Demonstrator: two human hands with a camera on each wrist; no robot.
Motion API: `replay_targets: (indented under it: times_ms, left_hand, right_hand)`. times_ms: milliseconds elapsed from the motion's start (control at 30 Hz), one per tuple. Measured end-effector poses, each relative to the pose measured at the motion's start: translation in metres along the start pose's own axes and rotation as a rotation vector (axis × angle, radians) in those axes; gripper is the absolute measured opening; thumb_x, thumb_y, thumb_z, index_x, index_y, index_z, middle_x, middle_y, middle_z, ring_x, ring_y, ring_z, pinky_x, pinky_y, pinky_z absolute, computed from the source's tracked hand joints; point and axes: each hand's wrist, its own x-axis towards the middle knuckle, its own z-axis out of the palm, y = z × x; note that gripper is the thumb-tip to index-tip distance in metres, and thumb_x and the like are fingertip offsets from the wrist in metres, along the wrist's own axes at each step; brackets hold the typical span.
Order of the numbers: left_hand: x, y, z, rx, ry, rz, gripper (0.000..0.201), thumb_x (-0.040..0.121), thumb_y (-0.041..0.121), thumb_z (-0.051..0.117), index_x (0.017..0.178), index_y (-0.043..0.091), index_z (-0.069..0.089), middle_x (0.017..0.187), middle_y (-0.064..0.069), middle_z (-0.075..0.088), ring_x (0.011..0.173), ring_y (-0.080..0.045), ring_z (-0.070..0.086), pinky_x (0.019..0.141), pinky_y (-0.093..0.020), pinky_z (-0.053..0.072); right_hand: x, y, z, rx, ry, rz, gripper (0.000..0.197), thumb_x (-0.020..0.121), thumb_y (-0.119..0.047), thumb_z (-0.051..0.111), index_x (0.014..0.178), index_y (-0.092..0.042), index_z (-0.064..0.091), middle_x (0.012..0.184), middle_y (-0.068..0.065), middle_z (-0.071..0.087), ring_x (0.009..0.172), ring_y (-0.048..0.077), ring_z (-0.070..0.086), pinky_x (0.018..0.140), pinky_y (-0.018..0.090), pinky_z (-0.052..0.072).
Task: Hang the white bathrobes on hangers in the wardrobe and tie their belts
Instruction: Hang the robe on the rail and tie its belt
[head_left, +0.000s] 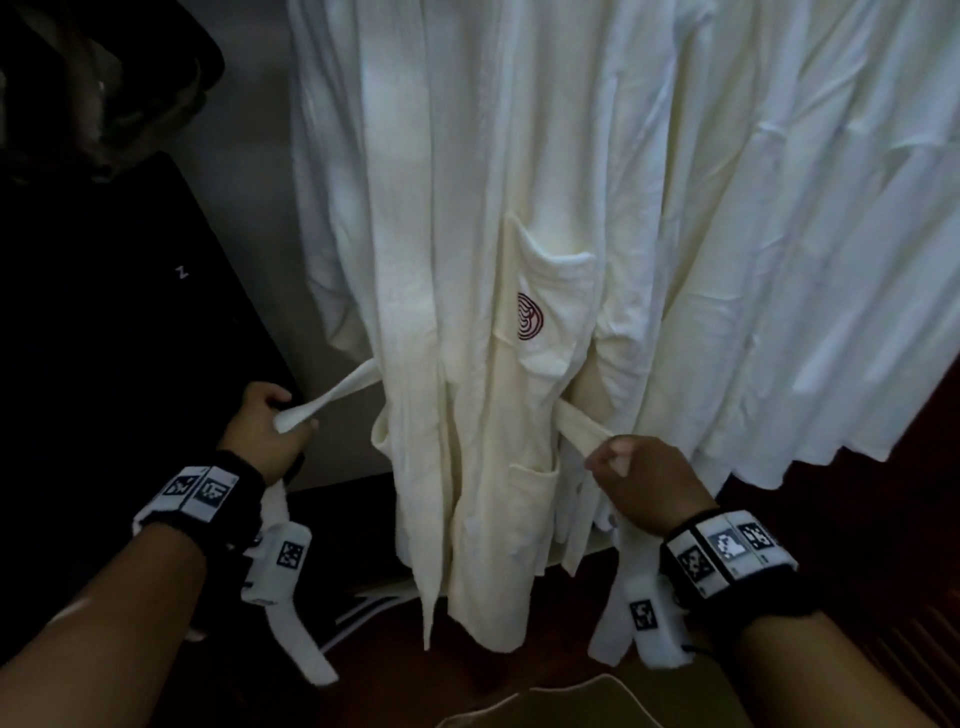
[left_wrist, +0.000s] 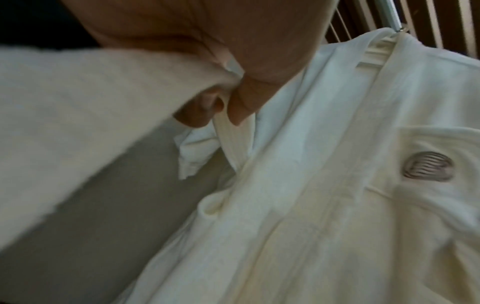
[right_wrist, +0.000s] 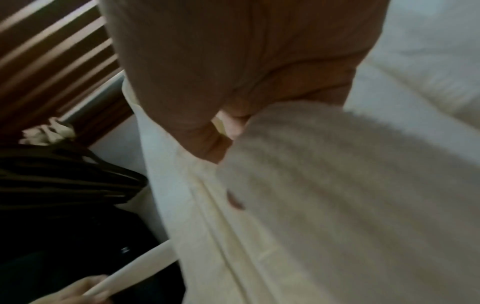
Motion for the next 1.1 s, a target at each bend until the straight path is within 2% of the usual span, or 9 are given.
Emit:
replay_targets:
  times_ms: [133, 233, 333, 467, 667, 800, 900, 1000, 1100]
  left_hand:
    - [-0.031, -0.01, 0.012, -0.106, -0.034, 0.047, 0.028, 0.091, 0.019, 0.058, 0.104, 0.029, 0.035, 0.085, -0.019, 0.06, 0.069, -0.037, 0.061, 0.066, -0.054, 0.055]
    - [-0.059, -0.002, 0.026, -0.15, -0.034, 0.041, 0.024, 0.092, 0.007, 0.051, 0.105, 0.017, 0.034, 0.076, -0.017, 0.055, 0.056, -0.028, 0.055, 0.053, -0.039, 0.052]
    - [-0.085, 0.005, 0.038, -0.173, -0.023, 0.083, 0.03, 0.087, 0.002, 0.053, 0.106, 0.016, 0.033, 0.077, -0.018, 0.058, 0.054, -0.026, 0.054, 0.05, -0.027, 0.04]
    - [-0.113, 0.009, 0.044, -0.317, -0.109, 0.172, 0.028, 0.091, 0.0, 0.055, 0.1, 0.017, 0.034, 0.074, -0.011, 0.06, 0.052, -0.02, 0.06, 0.052, -0.031, 0.048]
    - [-0.156, 0.007, 0.069, -0.543, -0.396, 0.134, 0.014, 0.094, 0.01, 0.052, 0.093, 0.01, 0.066, 0.09, -0.004, 0.072, 0.086, -0.025, 0.065, 0.082, -0.04, 0.05]
    - [-0.183, 0.015, 0.074, -0.833, -0.581, -0.043, 0.032, 0.1, 0.023, 0.042, 0.115, 0.006, 0.064, 0.11, -0.019, 0.069, 0.102, -0.034, 0.065, 0.09, -0.041, 0.053]
    - [-0.188, 0.0, 0.077, -0.871, -0.664, 0.012, 0.062, 0.083, 0.051, 0.064, 0.126, 0.005, 0.059, 0.121, -0.022, 0.063, 0.113, -0.035, 0.061, 0.096, -0.046, 0.049]
    - [-0.191, -0.006, 0.081, -0.762, -0.647, 0.094, 0.069, 0.062, 0.048, 0.084, 0.117, 0.01, 0.065, 0.114, -0.018, 0.067, 0.108, -0.035, 0.063, 0.089, -0.041, 0.052]
    - [-0.192, -0.002, 0.086, -0.671, -0.544, 0.135, 0.054, 0.059, 0.063, 0.079, 0.097, 0.024, 0.072, 0.094, -0.008, 0.073, 0.085, -0.022, 0.069, 0.072, -0.029, 0.054]
  right_hand:
    - [-0.03, -0.02, 0.01, 0.32, -0.112, -0.112, 0.029, 0.091, -0.012, 0.048, 0.09, -0.029, 0.071, 0.097, -0.013, 0.069, 0.096, 0.005, 0.062, 0.083, 0.025, 0.045]
    - [-0.046, -0.024, 0.024, 0.459, -0.298, -0.263, 0.048, 0.081, -0.002, 0.041, 0.104, -0.036, 0.066, 0.108, -0.01, 0.071, 0.108, 0.006, 0.062, 0.094, 0.03, 0.049]
    - [-0.055, -0.027, 0.033, 0.358, -0.367, -0.424, 0.048, 0.088, 0.002, 0.046, 0.119, -0.033, 0.058, 0.114, -0.008, 0.068, 0.104, 0.001, 0.063, 0.087, 0.023, 0.053]
    - [-0.059, -0.032, 0.036, 0.219, -0.302, -0.585, 0.027, 0.091, -0.025, 0.061, 0.118, -0.028, 0.063, 0.106, -0.01, 0.07, 0.096, -0.002, 0.064, 0.085, 0.024, 0.054]
    - [-0.063, -0.053, 0.039, 0.083, -0.271, -0.724, 0.033, 0.08, -0.061, 0.059, 0.074, -0.029, 0.065, 0.063, -0.01, 0.062, 0.061, 0.003, 0.059, 0.059, 0.029, 0.051]
    - [-0.065, -0.065, 0.043, 0.116, -0.325, -0.71, 0.031, 0.079, -0.059, 0.065, 0.074, -0.029, 0.068, 0.06, -0.02, 0.058, 0.061, 0.001, 0.057, 0.061, 0.022, 0.046]
    - [-0.066, -0.066, 0.046, 0.007, -0.265, -0.666, 0.031, 0.082, -0.061, 0.062, 0.084, -0.031, 0.069, 0.061, -0.017, 0.059, 0.064, 0.001, 0.056, 0.066, 0.022, 0.047]
    - [-0.06, -0.064, 0.055, -0.097, -0.186, -0.535, 0.041, 0.078, -0.065, 0.059, 0.071, -0.024, 0.057, 0.06, -0.009, 0.054, 0.064, 0.009, 0.057, 0.066, 0.034, 0.052]
    - [-0.06, -0.057, 0.064, 0.134, -0.145, -0.389, 0.04, 0.074, -0.06, 0.066, 0.098, -0.033, 0.05, 0.072, -0.009, 0.061, 0.07, 0.005, 0.061, 0.069, 0.031, 0.055]
